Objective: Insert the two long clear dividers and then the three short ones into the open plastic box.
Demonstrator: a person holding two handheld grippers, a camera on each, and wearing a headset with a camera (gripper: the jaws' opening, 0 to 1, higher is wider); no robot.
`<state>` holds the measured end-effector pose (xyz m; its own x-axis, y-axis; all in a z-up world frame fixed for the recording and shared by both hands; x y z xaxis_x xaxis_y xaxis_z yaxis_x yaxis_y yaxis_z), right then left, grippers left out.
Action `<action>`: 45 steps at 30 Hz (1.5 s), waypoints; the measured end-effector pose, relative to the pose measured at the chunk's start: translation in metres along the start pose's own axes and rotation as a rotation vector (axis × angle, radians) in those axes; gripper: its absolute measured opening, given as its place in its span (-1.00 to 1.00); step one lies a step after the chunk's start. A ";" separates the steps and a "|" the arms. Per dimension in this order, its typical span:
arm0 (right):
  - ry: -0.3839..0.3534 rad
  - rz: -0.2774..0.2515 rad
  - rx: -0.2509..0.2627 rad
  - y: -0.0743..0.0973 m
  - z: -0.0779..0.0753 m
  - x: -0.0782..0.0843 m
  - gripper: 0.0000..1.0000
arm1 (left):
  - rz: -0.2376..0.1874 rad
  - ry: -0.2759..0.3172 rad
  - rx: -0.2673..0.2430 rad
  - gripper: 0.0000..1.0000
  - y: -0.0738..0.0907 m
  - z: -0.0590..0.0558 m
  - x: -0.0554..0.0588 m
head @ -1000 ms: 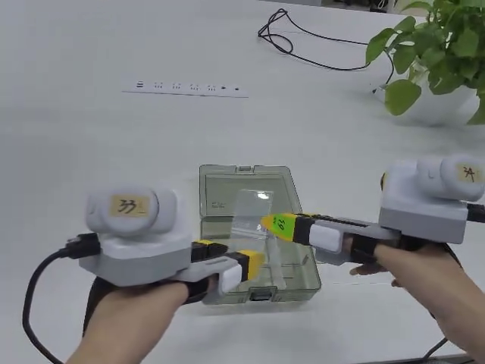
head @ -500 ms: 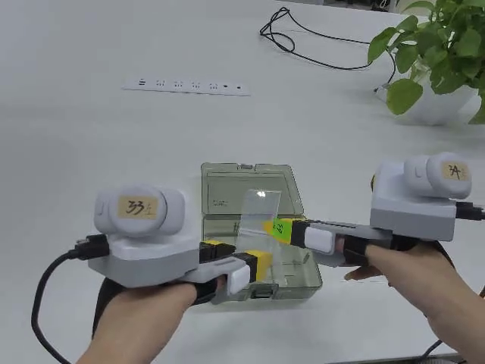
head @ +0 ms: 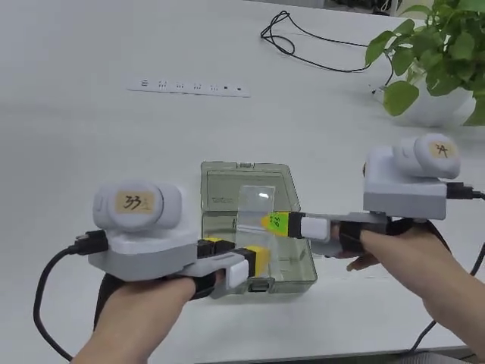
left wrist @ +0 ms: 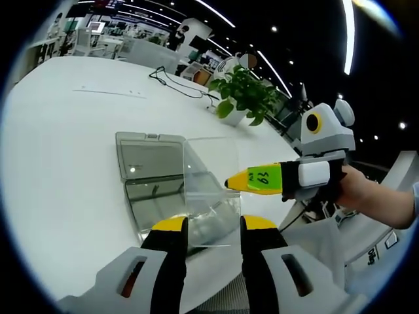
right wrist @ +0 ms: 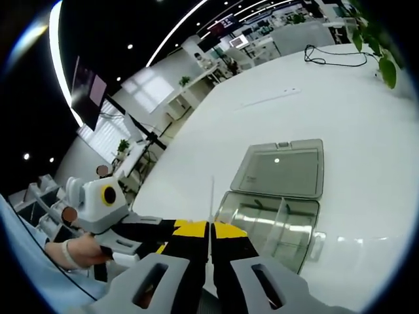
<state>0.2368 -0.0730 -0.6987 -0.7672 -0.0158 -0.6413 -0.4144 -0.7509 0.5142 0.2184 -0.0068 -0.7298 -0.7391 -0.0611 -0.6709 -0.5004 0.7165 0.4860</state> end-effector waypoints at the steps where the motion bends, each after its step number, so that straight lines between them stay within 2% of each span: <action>1: -0.004 0.011 0.011 0.000 0.000 0.000 -0.96 | 0.000 -0.003 0.002 -0.40 -0.001 0.001 0.000; 4: 0.018 0.034 0.028 -0.002 0.000 0.000 -0.97 | -0.001 -0.011 0.016 -0.39 -0.002 0.002 -0.001; 6: 0.021 0.040 0.026 -0.002 0.001 -0.001 -0.97 | -0.001 -0.063 0.032 -0.36 -0.004 0.002 -0.002; 7: 0.017 0.044 0.028 -0.002 0.000 -0.002 -0.97 | 0.008 -0.063 0.039 -0.35 -0.004 0.003 -0.001; 9: 0.014 0.050 0.032 -0.003 -0.002 -0.003 -0.97 | -0.005 -0.071 0.049 -0.35 -0.001 0.005 -0.003; 11: 0.006 0.058 0.044 -0.003 -0.004 -0.003 -0.97 | -0.017 -0.119 0.068 -0.31 0.001 0.007 -0.004; 13: -0.005 0.071 0.058 -0.004 -0.008 -0.004 -0.97 | 0.007 -0.167 0.065 -0.24 0.003 0.014 -0.003; 14: -0.002 0.073 0.060 -0.004 -0.009 -0.005 -0.97 | 0.011 -0.209 0.073 -0.15 0.004 0.019 -0.003; 17: -0.024 0.092 0.083 -0.003 -0.013 -0.010 -0.97 | -0.002 -0.272 0.091 0.11 0.007 0.024 -0.006; 19: -0.043 0.108 0.102 -0.003 -0.016 -0.012 -0.97 | 0.011 -0.327 0.087 0.22 0.009 0.031 -0.007; 20: -0.068 0.132 0.116 -0.002 -0.017 -0.012 -0.97 | 0.006 -0.377 0.100 0.32 0.010 0.033 -0.008; 22: -0.083 0.151 0.135 -0.002 -0.021 -0.015 -0.97 | 0.020 -0.424 0.104 0.50 0.011 0.036 -0.007; 23: -0.127 0.173 0.153 -0.002 -0.022 -0.015 -0.97 | 0.022 -0.473 0.126 0.63 0.012 0.036 -0.006; 25: -0.153 0.178 0.149 -0.004 -0.028 -0.023 -0.97 | 0.022 -0.517 0.134 0.80 0.014 0.040 -0.005; 29: -0.147 0.221 0.162 -0.007 -0.030 -0.026 -0.97 | 0.017 -0.547 0.139 0.99 0.019 0.047 -0.006; 33: -0.164 0.265 0.179 -0.007 -0.030 -0.024 -0.97 | 0.003 -0.604 0.140 1.00 0.024 0.049 -0.009; 34: -0.174 0.283 0.183 -0.008 -0.030 -0.024 -0.97 | 0.013 -0.623 0.134 1.00 0.025 0.051 -0.009; 40: -0.209 0.358 0.199 -0.011 -0.033 -0.030 -0.97 | 0.010 -0.617 0.122 1.00 0.027 0.058 -0.009; 45: -0.222 0.426 0.224 -0.018 -0.027 -0.031 -0.97 | 0.002 -0.598 0.108 0.99 0.028 0.060 -0.007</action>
<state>0.2814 -0.0763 -0.7035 -0.9655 -0.1303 -0.2255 -0.1193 -0.5485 0.8276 0.2363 0.0558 -0.7455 -0.3425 0.3191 -0.8837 -0.4272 0.7848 0.4490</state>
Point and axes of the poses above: the centre of the closed fingertips' face, and the gripper's own axes: y roughly backward along the fingers, z roughly to its left, x roughly out of its underside, the point moved 4 cm from there along y, roughly backward along the fingers, and after that the axes turned 3 degrees about y, right-handed, at the moved point
